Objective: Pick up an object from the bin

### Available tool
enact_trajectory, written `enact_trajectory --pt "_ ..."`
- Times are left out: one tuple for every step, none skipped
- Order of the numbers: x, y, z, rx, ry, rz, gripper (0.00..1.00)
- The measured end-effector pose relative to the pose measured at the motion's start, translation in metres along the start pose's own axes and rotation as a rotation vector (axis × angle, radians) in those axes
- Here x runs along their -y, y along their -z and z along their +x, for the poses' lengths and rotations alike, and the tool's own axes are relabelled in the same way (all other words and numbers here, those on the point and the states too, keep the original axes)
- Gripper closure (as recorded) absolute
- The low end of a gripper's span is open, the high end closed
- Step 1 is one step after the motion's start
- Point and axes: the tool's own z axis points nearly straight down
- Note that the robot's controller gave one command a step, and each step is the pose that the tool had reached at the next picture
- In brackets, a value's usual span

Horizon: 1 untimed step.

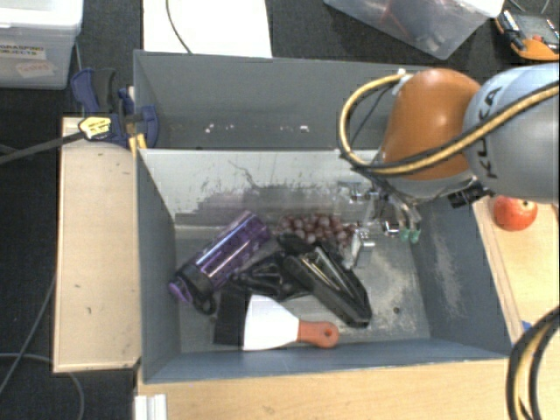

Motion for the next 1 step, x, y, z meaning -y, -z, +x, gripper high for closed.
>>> enact_trajectory --pt "0.0000 0.0045 -0.0018 0.008 0.000 0.000 0.00"
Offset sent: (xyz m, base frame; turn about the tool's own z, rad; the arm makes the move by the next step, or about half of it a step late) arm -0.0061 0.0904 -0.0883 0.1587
